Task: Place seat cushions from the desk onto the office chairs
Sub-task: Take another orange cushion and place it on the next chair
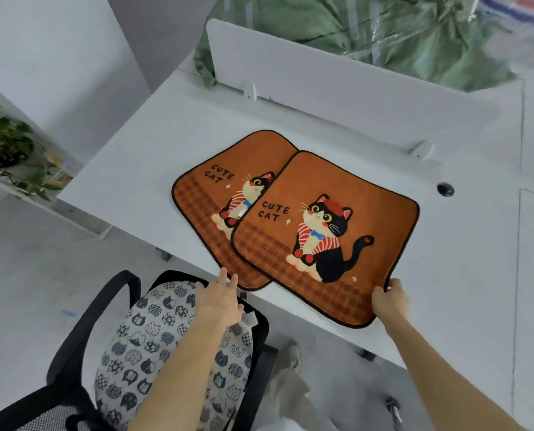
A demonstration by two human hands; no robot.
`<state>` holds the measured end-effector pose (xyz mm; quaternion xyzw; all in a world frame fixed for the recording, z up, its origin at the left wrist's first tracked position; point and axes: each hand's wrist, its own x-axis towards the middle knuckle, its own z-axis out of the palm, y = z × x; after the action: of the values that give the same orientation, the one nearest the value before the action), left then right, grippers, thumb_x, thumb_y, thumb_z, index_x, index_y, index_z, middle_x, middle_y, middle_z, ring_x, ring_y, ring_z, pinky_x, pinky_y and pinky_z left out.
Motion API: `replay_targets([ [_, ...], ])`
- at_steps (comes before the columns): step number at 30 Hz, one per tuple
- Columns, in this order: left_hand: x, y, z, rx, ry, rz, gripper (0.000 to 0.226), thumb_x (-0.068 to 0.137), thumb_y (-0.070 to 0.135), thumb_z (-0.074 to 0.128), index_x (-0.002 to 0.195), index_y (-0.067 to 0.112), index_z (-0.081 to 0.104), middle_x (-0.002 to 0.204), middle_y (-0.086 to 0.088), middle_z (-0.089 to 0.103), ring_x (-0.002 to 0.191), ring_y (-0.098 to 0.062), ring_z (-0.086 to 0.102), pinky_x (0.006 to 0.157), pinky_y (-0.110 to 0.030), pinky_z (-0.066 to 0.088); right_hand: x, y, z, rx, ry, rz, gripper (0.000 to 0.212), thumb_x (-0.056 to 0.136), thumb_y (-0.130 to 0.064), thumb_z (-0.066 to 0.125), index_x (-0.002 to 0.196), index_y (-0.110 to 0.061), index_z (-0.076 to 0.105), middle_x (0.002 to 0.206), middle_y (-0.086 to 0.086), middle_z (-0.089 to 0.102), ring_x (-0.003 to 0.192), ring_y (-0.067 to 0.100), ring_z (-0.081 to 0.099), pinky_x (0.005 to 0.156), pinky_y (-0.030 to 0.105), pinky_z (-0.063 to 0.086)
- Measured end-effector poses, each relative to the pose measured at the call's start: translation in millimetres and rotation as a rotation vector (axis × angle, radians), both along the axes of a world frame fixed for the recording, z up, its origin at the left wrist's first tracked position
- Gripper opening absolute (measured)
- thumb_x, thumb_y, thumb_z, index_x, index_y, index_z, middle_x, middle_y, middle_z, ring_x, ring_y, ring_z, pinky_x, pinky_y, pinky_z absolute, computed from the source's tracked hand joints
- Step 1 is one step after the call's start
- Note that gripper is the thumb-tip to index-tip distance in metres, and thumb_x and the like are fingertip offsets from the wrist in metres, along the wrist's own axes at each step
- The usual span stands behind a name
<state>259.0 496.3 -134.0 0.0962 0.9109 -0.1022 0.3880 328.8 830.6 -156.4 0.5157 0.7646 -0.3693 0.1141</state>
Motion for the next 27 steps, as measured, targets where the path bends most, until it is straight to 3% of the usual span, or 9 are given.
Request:
replay_targets([
  [3,-12,13,9,-0.079,-0.017,-0.074,0.065,0.097,0.050,0.043,0.154,0.021,0.029,0.161,-0.008,0.022,0.141,-0.027,0.034,0.113,-0.051,0.029,4,-1,-6,-0.004,-0.013,0.003,0.035,0.091,-0.014,0.042,0.125,-0.011,0.048,0.115,0.016,0.059,0.098,0.037,0.058,0.077,0.040,0.048],
  [5,-26,25,16,-0.138,0.003,-0.144,0.048,0.096,0.045,0.043,0.137,0.022,0.052,0.144,-0.005,0.047,0.132,-0.026,0.041,0.108,-0.050,0.034,0,4,-6,-0.032,-0.017,-0.004,0.032,0.090,-0.016,0.045,0.122,-0.009,0.048,0.111,0.015,0.059,0.094,0.035,0.058,0.075,0.040,0.049],
  [7,-42,35,24,-0.129,0.056,-0.132,0.040,0.095,0.041,0.042,0.126,0.023,0.060,0.132,-0.003,0.055,0.126,-0.027,0.045,0.104,-0.048,0.036,-4,10,-4,-0.033,-0.052,0.012,0.029,0.089,-0.023,0.051,0.114,-0.009,0.046,0.102,0.012,0.060,0.083,0.030,0.058,0.069,0.038,0.049],
  [9,-63,51,28,-0.035,0.137,-0.094,0.038,0.096,0.041,0.041,0.124,0.022,0.059,0.130,-0.004,0.055,0.122,-0.028,0.049,0.096,-0.043,0.041,-9,20,-6,0.018,-0.052,-0.005,0.031,0.087,-0.032,0.056,0.108,-0.012,0.043,0.100,0.008,0.058,0.080,0.026,0.057,0.068,0.037,0.048],
  [11,-85,66,29,0.082,0.197,-0.048,0.040,0.097,0.044,0.041,0.131,0.024,0.050,0.136,-0.006,0.050,0.124,-0.030,0.047,0.092,-0.043,0.045,-18,28,-7,0.087,-0.040,-0.014,0.039,0.087,-0.041,0.056,0.111,-0.012,0.044,0.109,0.007,0.055,0.092,0.030,0.057,0.077,0.039,0.046],
  [14,-121,89,22,0.221,0.251,0.039,0.054,0.095,0.053,0.045,0.144,0.031,0.036,0.148,-0.007,0.042,0.134,-0.031,0.041,0.097,-0.047,0.048,-38,39,-13,0.200,-0.041,0.016,0.062,0.089,-0.056,0.053,0.126,-0.008,0.043,0.125,0.011,0.051,0.115,0.035,0.052,0.088,0.045,0.045],
  [16,-142,100,12,0.262,0.243,0.118,0.067,0.092,0.060,0.047,0.150,0.034,0.027,0.156,-0.009,0.031,0.140,-0.034,0.035,0.104,-0.050,0.044,-46,40,-20,0.283,-0.055,0.032,0.071,0.088,-0.064,0.050,0.129,-0.006,0.042,0.126,0.011,0.050,0.118,0.033,0.048,0.090,0.047,0.046],
  [22,-159,109,-22,0.119,0.199,0.101,0.090,0.086,0.069,0.054,0.156,0.032,0.010,0.161,-0.014,0.022,0.141,-0.039,0.033,0.100,-0.049,0.047,-43,29,-41,0.414,-0.034,0.001,0.074,0.089,-0.071,0.043,0.131,-0.010,0.042,0.123,0.007,0.052,0.114,0.029,0.048,0.093,0.044,0.043],
  [27,-163,110,-22,0.104,0.272,0.096,0.090,0.082,0.071,0.059,0.152,0.032,0.019,0.154,-0.012,0.034,0.138,-0.035,0.037,0.103,-0.048,0.045,-46,30,-45,0.443,-0.052,0.030,0.072,0.092,-0.071,0.036,0.132,-0.011,0.043,0.124,0.008,0.053,0.115,0.031,0.048,0.092,0.046,0.043],
])
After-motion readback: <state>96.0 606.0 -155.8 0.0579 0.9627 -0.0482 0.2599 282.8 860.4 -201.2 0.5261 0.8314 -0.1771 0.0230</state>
